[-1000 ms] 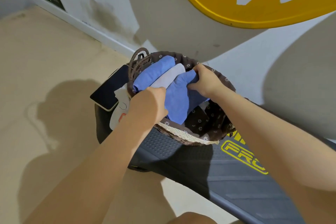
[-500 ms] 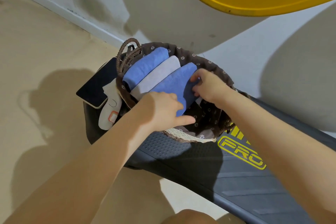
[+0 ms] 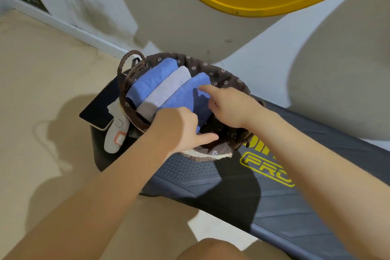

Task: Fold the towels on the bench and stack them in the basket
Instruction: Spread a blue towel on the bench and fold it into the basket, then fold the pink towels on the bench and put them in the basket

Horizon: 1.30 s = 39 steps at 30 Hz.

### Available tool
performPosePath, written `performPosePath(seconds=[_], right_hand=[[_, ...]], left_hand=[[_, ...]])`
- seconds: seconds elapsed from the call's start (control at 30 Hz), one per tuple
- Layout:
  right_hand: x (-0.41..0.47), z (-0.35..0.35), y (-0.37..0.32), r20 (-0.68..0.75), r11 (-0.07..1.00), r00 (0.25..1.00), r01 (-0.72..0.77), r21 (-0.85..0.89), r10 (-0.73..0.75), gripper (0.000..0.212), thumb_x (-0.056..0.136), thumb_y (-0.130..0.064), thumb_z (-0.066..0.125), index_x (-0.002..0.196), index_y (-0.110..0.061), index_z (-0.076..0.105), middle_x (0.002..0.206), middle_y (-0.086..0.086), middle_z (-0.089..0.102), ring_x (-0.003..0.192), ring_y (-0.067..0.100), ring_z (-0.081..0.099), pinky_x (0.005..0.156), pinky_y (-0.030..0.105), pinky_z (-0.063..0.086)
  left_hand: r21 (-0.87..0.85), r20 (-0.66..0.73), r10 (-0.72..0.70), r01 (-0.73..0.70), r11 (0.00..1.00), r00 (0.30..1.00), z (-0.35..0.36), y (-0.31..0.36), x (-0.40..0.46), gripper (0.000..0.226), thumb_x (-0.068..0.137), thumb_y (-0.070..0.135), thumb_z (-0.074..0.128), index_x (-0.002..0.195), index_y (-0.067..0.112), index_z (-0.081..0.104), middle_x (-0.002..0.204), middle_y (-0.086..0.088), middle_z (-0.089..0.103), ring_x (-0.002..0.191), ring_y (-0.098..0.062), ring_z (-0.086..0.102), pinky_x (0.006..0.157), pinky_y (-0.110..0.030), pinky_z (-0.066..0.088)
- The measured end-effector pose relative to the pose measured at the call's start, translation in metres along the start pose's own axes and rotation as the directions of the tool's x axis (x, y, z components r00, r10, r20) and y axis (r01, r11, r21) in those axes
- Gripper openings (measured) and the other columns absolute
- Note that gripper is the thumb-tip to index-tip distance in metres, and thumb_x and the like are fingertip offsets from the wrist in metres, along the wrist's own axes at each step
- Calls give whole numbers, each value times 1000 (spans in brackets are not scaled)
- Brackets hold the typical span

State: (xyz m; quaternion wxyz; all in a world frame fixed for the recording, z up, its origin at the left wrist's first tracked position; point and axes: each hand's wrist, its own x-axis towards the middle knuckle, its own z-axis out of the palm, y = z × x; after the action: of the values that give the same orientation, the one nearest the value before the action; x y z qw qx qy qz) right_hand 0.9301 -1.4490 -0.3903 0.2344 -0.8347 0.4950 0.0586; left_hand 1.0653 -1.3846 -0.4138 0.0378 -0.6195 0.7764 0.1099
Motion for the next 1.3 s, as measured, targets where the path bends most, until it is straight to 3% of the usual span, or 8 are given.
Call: performPosePath(seconds=[0.17, 0.37, 0.53, 0.63, 0.77, 0.93, 1.17, 1.3], right_hand=[[-64, -9, 42, -526, 995, 848, 95, 32, -64, 29, 89, -21, 39, 110, -17, 59, 102, 8, 67, 96, 35, 60, 75, 42, 50], [-129, -15, 111, -628, 983, 776, 155, 99, -59, 38, 79, -21, 34, 100, -10, 63, 91, 8, 67, 86, 33, 63, 70, 42, 53], [-195, -22, 149, -307, 990, 941, -135, 35, 140, 27, 93, -32, 43, 113, -17, 53, 109, 5, 63, 104, 30, 58, 77, 38, 46], [-250, -45, 160, -39, 951, 952, -298, 85, 302, 29, 94, -31, 44, 118, -16, 49, 116, 12, 61, 109, 34, 56, 83, 40, 46], [-323, -98, 149, 155, 909, 907, -407, 87, 391, 32, 95, -26, 41, 123, -11, 48, 123, 18, 56, 111, 38, 54, 85, 40, 45], [-396, -191, 109, 208, 828, 841, -534, 175, 499, 29, 94, -21, 39, 116, -6, 50, 117, 19, 58, 104, 39, 55, 83, 41, 46], [-497, -284, 41, 195, 654, 704, -708, 266, 683, 29, 96, -22, 38, 117, -7, 51, 116, 15, 59, 103, 35, 55, 79, 36, 44], [-575, -282, 5, 192, 474, 549, -816, 330, 813, 28, 95, -26, 39, 116, -11, 52, 117, 14, 59, 105, 34, 54, 86, 38, 47]], left_hand=[[-117, -452, 69, -135, 984, 890, 0, 27, 6, 47, 77, 47, 39, 67, 8, 63, 62, -5, 61, 51, -27, 58, 40, -30, 46], [-230, -432, 3, -114, 966, 902, -27, 109, 25, 33, 76, 40, 43, 98, 20, 58, 86, 6, 58, 84, -21, 59, 66, -33, 47], [-263, -272, 94, -168, 950, 958, -60, 196, 24, 30, 84, 32, 53, 111, 20, 55, 89, 12, 51, 83, -12, 52, 71, -29, 40], [-277, -60, 147, -158, 948, 987, -91, 235, 8, 32, 86, 30, 52, 117, 20, 51, 98, 7, 58, 91, -19, 58, 73, -29, 41], [-187, 169, 223, -191, 964, 960, -157, 270, -18, 37, 89, 32, 49, 124, 19, 46, 110, 1, 60, 99, -23, 58, 73, -30, 39], [-200, 270, 368, -322, 925, 890, -264, 310, -51, 30, 89, 30, 50, 115, 13, 50, 111, -3, 61, 101, -25, 56, 73, -27, 38], [-109, 418, 606, -625, 773, 677, -370, 363, -96, 35, 89, 37, 46, 120, 20, 48, 108, 0, 60, 96, -22, 57, 73, -34, 45], [-68, 426, 737, -794, 605, 525, -389, 410, -129, 36, 89, 38, 47, 119, 19, 48, 105, -1, 61, 92, -22, 57, 67, -34, 47]])
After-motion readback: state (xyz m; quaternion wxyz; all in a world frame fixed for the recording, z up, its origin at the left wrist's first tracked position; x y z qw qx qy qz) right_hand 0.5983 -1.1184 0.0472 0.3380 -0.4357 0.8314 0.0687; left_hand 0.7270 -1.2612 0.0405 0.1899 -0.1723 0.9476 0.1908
